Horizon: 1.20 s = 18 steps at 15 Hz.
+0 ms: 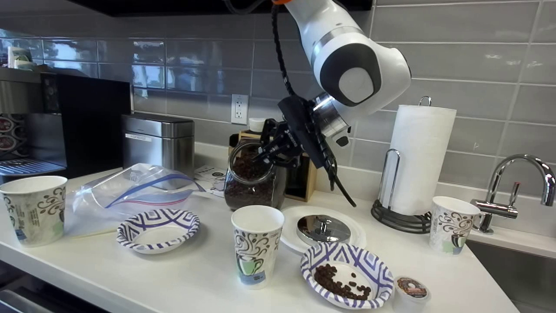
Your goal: Use the silver ladle to put some of the coffee beans into the paper cup on the right
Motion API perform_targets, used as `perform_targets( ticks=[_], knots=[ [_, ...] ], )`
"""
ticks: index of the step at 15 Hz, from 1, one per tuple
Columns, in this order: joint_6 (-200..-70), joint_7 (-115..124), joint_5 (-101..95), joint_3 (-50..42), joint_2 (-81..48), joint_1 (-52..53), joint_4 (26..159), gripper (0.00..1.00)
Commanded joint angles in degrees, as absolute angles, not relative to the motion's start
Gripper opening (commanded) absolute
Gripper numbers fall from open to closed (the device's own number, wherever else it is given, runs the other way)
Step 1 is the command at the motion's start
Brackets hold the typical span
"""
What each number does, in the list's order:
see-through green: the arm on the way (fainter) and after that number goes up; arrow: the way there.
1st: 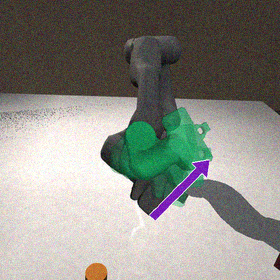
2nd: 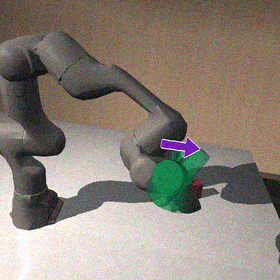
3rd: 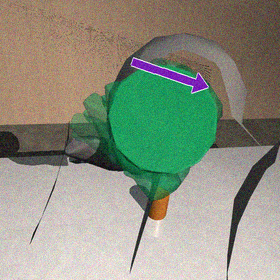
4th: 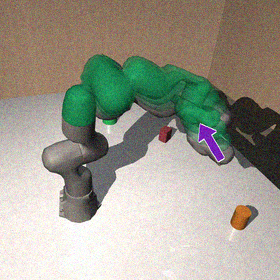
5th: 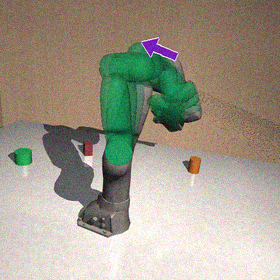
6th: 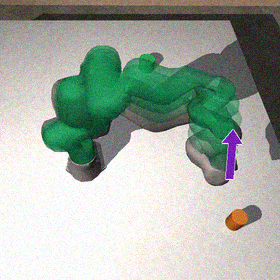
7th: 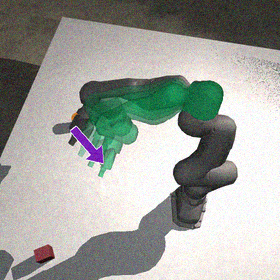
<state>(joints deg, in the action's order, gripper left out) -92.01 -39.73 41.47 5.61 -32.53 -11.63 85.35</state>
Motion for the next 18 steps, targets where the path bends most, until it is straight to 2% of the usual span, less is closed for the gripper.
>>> perform_targets(
  ticks=[1, 10, 18],
  knots=[
    [-87.8, -43.2, 42.9, 5.2, -29.1, -12.7, 89.3, 0.01],
    [-82.0, -42.5, 39.6, 1.7, -24.6, -11.9, 94.1, 0.01],
    [-82.7, -44.3, 35.1, -0.2, -20.1, -12.2, 99.7, 0.01]
  ],
)
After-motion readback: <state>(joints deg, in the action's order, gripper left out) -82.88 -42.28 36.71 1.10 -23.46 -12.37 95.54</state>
